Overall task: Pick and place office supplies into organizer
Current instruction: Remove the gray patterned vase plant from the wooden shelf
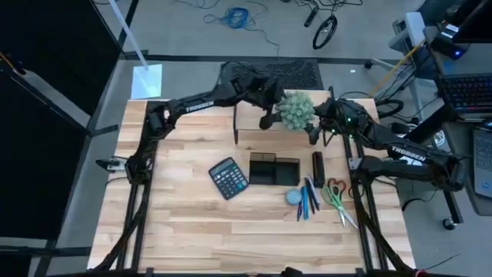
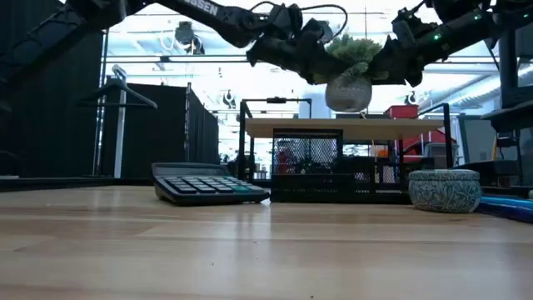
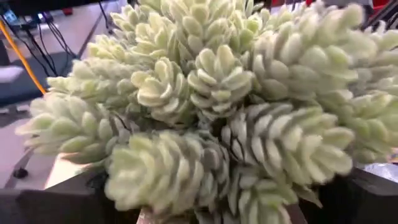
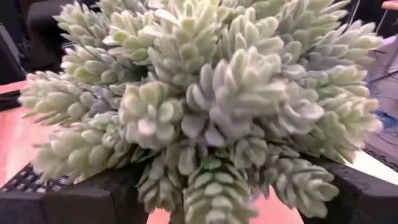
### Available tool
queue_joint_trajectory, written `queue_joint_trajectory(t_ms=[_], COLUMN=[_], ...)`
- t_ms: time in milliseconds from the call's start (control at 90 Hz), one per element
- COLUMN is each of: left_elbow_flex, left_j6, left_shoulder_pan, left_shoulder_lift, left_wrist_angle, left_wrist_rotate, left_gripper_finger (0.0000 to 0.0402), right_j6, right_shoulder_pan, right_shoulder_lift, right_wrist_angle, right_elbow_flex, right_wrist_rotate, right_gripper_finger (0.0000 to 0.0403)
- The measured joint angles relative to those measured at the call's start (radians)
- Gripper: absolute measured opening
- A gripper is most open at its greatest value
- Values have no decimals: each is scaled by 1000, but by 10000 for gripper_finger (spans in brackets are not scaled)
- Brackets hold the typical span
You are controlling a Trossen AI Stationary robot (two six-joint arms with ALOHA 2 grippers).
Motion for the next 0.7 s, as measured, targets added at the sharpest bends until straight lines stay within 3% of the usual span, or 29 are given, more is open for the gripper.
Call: queue_joint_trajectory(t_ms=[333, 700], left_elbow_flex=[0, 0], left_j6=[31, 72], left_shoulder_pan=[-47, -58], left_shoulder_lift=[-4, -39], left_wrist_angle=[-103, -261], left_wrist_rotate=[-32, -57], left_gripper_finger=[310, 300], right_j6=[31, 45], right_shoulder_pan=[125, 209], right_shoulder_lift=[15, 124], right_wrist_angle=[-2, 89], right_elbow_flex=[-1, -1], right_wrist_rotate=[97, 138], right_gripper_finger=[295, 295])
